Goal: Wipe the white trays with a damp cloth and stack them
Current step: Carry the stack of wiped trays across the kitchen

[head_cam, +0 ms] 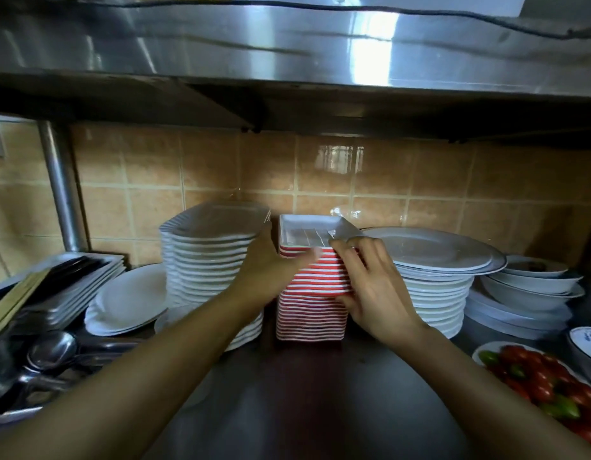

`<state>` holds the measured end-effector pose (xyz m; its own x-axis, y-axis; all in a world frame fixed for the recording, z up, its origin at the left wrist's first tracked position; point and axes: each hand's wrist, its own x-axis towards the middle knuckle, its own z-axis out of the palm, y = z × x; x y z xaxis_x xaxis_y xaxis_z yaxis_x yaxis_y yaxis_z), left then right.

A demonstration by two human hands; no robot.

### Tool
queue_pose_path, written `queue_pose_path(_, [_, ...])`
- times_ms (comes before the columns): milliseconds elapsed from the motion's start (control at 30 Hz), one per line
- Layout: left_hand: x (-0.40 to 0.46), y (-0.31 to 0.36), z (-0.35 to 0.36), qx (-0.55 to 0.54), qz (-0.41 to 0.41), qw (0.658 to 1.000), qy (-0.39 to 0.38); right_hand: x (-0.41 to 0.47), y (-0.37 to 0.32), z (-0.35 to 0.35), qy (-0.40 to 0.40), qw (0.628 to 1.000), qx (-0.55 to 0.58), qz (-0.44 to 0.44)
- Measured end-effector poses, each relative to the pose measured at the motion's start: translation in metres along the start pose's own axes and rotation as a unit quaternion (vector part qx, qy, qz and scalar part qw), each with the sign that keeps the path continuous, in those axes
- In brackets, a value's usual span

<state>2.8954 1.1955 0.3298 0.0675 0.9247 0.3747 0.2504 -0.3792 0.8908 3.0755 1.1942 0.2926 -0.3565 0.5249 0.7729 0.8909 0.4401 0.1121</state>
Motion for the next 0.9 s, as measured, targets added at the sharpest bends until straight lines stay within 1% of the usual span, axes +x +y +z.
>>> queue_pose_path(33, [-0.005, -0.009, -0.002, 0.142, 0.081, 0.987, -0.012, 0.002, 0.000, -0.001, 0.001, 1.000, 0.000, -0.001])
queue_pose_path(67, [-0.008, -0.016, -0.003, 0.295, 0.130, 0.947, -0.006, 0.004, 0.000, -0.001, 0.001, 1.000, -0.003, -0.001])
queue_pose_path(100, [-0.011, -0.020, -0.004, 0.416, 0.173, 0.892, 0.019, 0.006, 0.000, -0.002, 0.000, 1.000, -0.007, -0.002])
queue_pose_path(133, [-0.011, -0.022, -0.004, 0.481, 0.213, 0.849, 0.045, 0.007, -0.001, -0.003, -0.003, 1.000, -0.011, -0.001])
queue_pose_path(167, [-0.009, -0.023, -0.004, 0.501, 0.246, 0.828, 0.056, 0.008, -0.001, -0.003, -0.007, 1.000, -0.014, 0.000])
queue_pose_path(200, [-0.006, -0.023, -0.004, 0.498, 0.269, 0.822, 0.060, 0.010, 0.000, -0.003, -0.012, 1.000, -0.016, 0.001])
queue_pose_path(233, [-0.001, -0.024, -0.004, 0.486, 0.278, 0.826, 0.062, 0.011, 0.000, -0.002, -0.017, 1.000, -0.018, 0.002])
queue_pose_path(300, [0.009, -0.025, -0.002, 0.474, 0.269, 0.835, 0.070, 0.015, 0.004, 0.000, -0.030, 0.999, -0.017, 0.009])
queue_pose_path(433, [0.028, -0.027, 0.005, 0.492, 0.266, 0.826, 0.074, 0.026, 0.013, 0.008, -0.054, 0.998, -0.012, 0.028])
queue_pose_path(533, [0.042, -0.033, 0.008, 0.499, 0.257, 0.825, 0.073, 0.035, 0.019, 0.018, -0.060, 0.998, -0.022, 0.026])
queue_pose_path(733, [0.056, -0.046, 0.012, 0.482, 0.231, 0.841, 0.083, 0.041, 0.029, 0.034, -0.070, 0.997, -0.016, 0.031])
queue_pose_path(900, [0.062, -0.052, 0.013, 0.470, 0.229, 0.850, 0.063, 0.041, 0.035, 0.043, -0.076, 0.996, -0.007, 0.034])
